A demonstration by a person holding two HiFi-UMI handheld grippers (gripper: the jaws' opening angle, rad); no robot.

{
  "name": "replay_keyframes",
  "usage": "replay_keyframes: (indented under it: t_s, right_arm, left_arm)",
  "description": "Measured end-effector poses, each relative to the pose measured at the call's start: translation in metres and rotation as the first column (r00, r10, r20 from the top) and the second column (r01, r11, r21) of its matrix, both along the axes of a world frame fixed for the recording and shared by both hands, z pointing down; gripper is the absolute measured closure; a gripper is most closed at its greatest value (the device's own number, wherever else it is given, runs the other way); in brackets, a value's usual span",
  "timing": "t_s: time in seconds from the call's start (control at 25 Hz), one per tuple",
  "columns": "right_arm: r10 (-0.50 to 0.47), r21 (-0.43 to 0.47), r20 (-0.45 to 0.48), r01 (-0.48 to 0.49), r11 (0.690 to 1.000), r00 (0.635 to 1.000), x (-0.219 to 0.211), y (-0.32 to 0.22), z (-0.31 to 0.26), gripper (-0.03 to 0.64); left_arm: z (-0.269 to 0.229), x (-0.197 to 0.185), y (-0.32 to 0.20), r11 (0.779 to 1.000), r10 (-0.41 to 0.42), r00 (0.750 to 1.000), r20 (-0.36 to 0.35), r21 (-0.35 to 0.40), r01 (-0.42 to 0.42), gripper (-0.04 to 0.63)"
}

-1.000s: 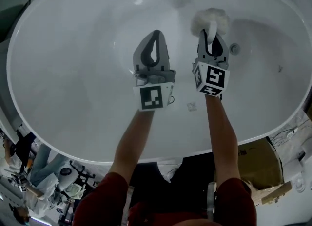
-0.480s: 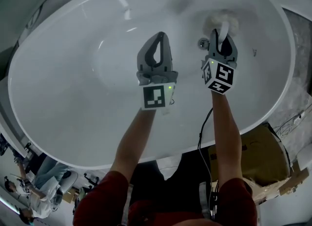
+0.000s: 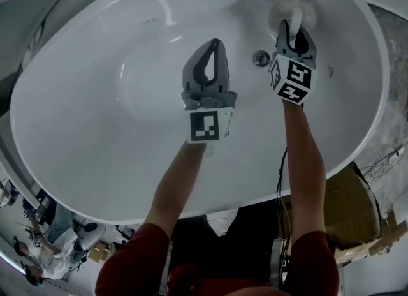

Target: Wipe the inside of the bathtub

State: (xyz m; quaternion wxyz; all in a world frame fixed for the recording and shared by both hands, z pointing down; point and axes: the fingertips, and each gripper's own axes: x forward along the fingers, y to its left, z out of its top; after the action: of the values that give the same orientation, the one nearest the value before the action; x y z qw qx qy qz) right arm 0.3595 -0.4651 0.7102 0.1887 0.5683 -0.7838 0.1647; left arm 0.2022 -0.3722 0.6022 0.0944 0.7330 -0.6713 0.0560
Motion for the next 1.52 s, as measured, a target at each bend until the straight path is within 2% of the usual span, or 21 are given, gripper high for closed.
replay_keyframes:
  t_s: [0.32,0.56,0.64,0.76,0.84,1.12,1.36,1.52]
  right_arm:
    - [0.038,0.055,0.000,-0.038,0.998,0.999,-0.011,-0.015,0.018,0.513]
    - [0.079,0.038,0.018,-0.080,0.996,0.997,-0.085,-0.041,0.000,0.511]
    - [0.077,0.032,0.020,-0.078,0.996,0.997,-0.079,-0.041,0.000,0.511]
    - [0.062,0.028,0.021,-0.063,0.998,0.998,-0.051,-0.021,0.009,0.511]
    - [0.056,0.027,0.022,-0.056,0.998,0.998,-0.055,-0.014,0.009,0.511]
    - [-0.011,0.020,0.028,0.010,1.000,1.000,-0.112,0.013,0.001,0.511]
    - [-0.026,0.002,0.037,0.026,1.000,0.999,-0.175,0.028,-0.005,0.511]
    - [-0.117,0.023,-0.011,0.117,0.993,0.993,-0.220,0.047,-0.011,0.511]
  left_arm:
    - [0.028,-0.004,0.008,1.000,0.000,1.000,0.006,-0.029,0.000,0.580]
    - [0.015,-0.090,-0.003,0.998,-0.043,0.999,-0.014,-0.037,0.042,0.580]
    - [0.014,-0.084,0.003,0.998,-0.053,0.998,-0.016,-0.033,0.052,0.580]
    - [0.020,-0.054,0.033,0.998,-0.059,0.998,-0.008,-0.022,0.058,0.580]
    - [0.021,-0.058,0.047,0.997,-0.070,0.998,-0.002,-0.030,0.070,0.580]
    - [0.006,-0.112,0.086,0.988,-0.152,0.988,-0.003,-0.022,0.152,0.580]
    - [0.002,-0.178,0.107,0.980,-0.199,0.980,-0.003,-0.022,0.199,0.580]
    - [-0.001,-0.207,0.124,0.977,-0.213,0.977,0.004,-0.027,0.213,0.580]
